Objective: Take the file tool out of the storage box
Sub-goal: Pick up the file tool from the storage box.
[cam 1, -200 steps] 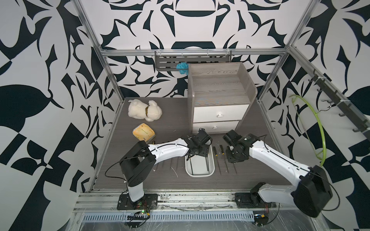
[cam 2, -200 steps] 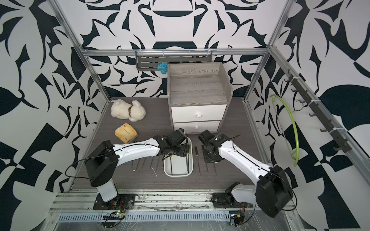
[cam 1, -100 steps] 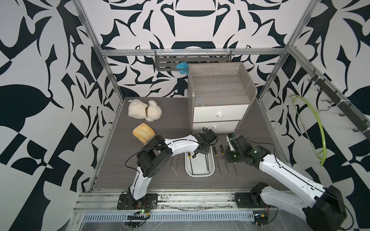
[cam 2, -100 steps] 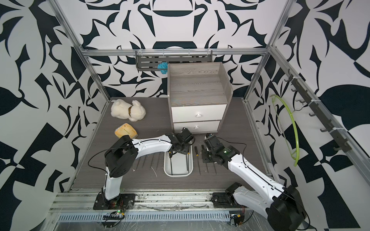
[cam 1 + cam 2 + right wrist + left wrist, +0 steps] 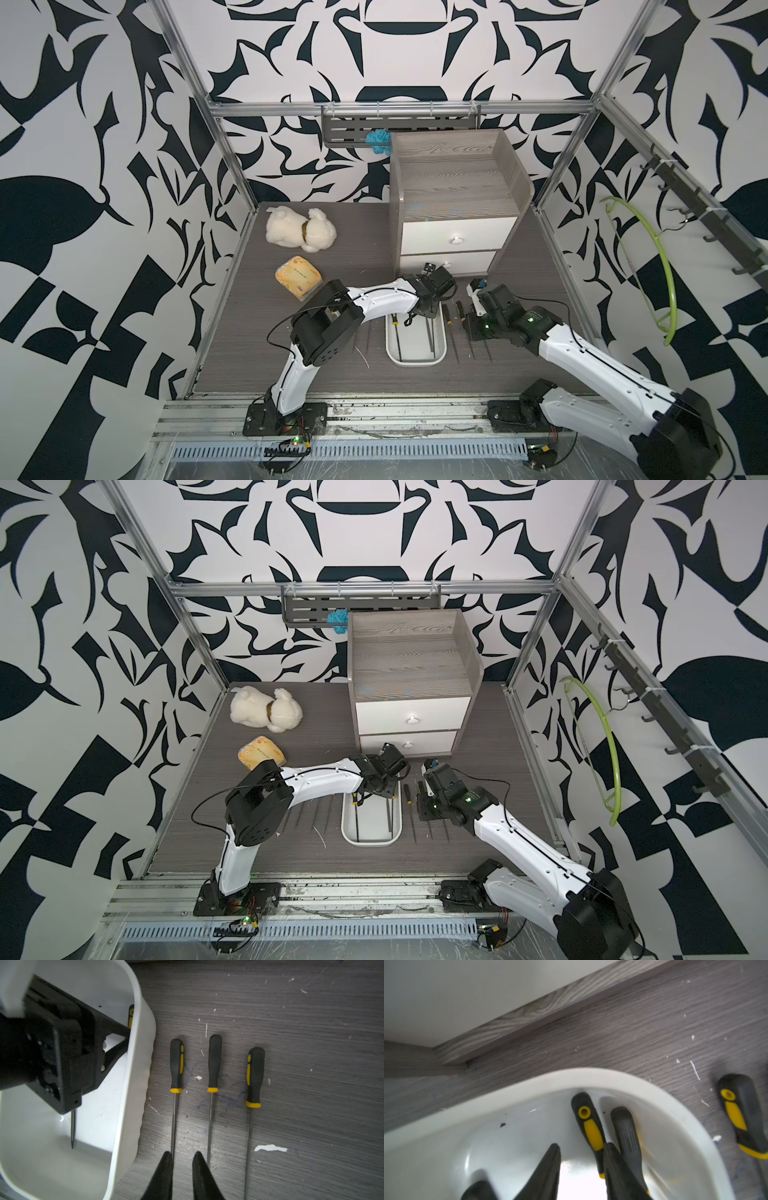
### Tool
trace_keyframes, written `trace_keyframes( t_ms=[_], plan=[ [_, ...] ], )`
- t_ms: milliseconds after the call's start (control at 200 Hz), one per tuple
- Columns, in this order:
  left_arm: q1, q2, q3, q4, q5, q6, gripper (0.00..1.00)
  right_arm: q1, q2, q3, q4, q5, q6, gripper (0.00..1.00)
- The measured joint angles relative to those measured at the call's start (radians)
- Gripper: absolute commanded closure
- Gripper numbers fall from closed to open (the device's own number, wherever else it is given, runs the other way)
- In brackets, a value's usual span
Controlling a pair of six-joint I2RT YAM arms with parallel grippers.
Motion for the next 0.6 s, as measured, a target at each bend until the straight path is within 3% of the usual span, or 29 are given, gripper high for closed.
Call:
trace_keyframes(
  t_ms=[215, 600],
  plan=[
    [-0.004, -0.01, -0.017, 0.008, -0.002, -0.01, 0.62, 0.0, -0.015, -0.01, 0.007, -0.002, 0.0, 0.77],
    [-0.005, -0.08, -0.117, 0.042, -0.001, -0.026, 0.46, 0.0, -0.017, -0.014, 0.02, -0.003, 0.0, 0.77]
  ],
)
